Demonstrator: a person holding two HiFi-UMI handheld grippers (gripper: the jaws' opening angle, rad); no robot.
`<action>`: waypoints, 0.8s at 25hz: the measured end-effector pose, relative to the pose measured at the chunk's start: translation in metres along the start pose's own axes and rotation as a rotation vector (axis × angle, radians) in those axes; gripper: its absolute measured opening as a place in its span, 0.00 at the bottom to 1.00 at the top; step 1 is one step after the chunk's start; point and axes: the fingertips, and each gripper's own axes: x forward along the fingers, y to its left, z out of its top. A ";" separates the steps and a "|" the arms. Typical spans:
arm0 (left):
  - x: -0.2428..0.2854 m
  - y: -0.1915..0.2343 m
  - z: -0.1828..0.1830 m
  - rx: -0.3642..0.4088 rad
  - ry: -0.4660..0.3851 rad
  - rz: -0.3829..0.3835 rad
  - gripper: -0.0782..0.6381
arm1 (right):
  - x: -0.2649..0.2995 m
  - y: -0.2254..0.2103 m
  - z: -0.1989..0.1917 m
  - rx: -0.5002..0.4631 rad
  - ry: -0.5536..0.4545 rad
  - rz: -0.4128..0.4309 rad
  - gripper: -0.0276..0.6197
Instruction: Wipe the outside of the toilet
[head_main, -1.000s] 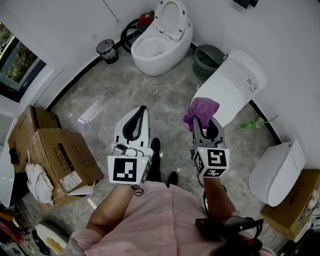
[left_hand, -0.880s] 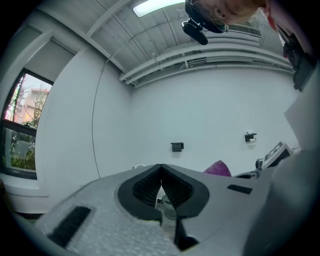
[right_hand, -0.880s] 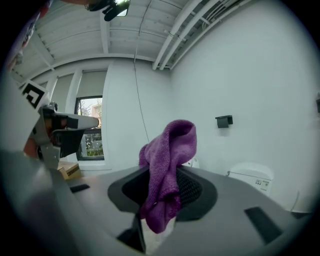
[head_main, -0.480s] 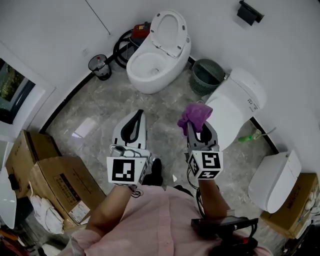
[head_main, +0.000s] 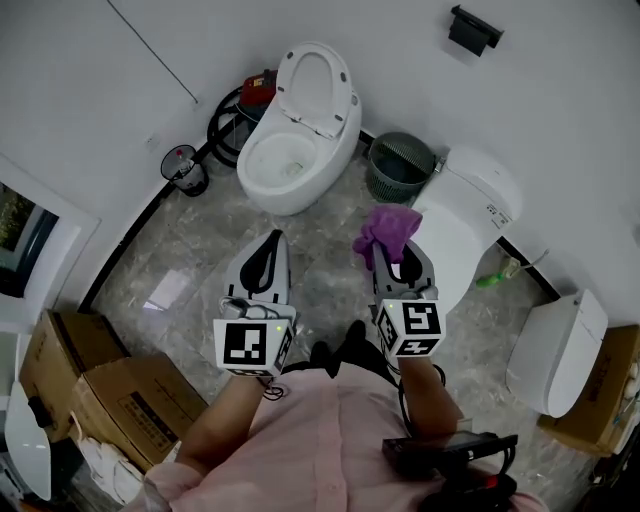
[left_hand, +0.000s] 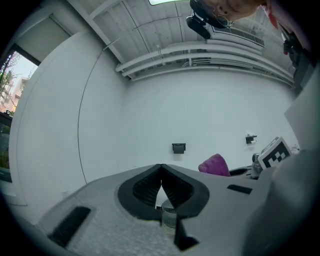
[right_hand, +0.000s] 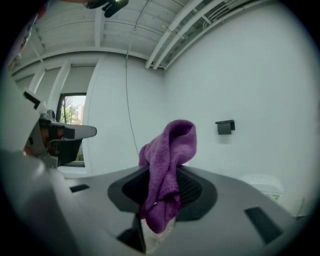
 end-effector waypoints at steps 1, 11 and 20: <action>0.005 -0.001 -0.003 -0.001 0.005 -0.007 0.12 | 0.003 -0.004 -0.001 0.002 0.000 -0.006 0.24; 0.083 0.005 -0.036 0.011 0.072 -0.034 0.12 | 0.068 -0.060 -0.013 0.031 0.018 -0.045 0.24; 0.210 0.020 -0.065 0.034 0.148 -0.045 0.12 | 0.178 -0.149 -0.027 0.072 0.076 -0.068 0.24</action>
